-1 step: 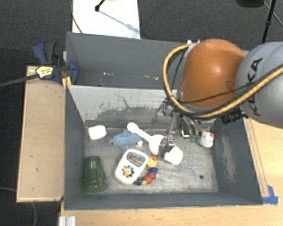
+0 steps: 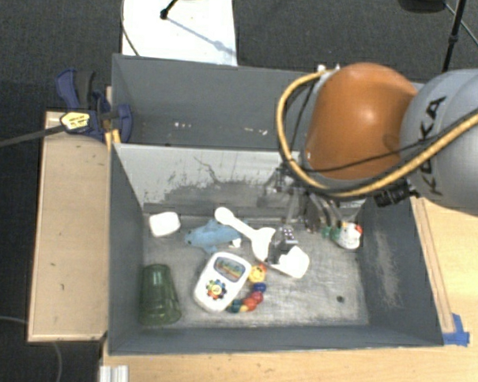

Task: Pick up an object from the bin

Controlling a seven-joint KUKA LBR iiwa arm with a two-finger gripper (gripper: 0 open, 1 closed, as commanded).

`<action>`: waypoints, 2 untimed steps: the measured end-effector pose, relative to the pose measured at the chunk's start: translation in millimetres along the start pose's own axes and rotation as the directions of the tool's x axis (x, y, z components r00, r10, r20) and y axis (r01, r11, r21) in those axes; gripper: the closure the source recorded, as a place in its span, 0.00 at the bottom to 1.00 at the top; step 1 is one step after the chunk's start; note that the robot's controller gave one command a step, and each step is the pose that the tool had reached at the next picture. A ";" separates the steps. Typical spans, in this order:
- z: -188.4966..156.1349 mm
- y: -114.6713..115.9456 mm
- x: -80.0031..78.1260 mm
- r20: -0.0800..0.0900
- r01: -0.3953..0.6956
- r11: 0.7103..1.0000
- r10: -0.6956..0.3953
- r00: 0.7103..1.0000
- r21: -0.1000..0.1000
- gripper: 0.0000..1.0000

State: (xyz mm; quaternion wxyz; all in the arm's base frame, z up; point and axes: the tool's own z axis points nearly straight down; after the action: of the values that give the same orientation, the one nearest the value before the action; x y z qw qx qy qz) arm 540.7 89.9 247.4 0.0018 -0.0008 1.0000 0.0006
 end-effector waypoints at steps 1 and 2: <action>79.9 -34.9 -9.5 0.004 -0.073 0.997 0.073 0.997 0.000 0.00; 88.4 -85.0 -16.0 -0.005 -0.009 1.000 0.009 1.000 0.001 0.00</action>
Offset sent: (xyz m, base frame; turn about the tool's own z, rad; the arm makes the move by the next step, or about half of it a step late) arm 0.0175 -0.0843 -0.0874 0.0084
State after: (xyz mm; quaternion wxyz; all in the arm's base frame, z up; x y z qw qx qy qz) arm 557.2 5.0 159.0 -0.0007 0.0035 1.0000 0.0001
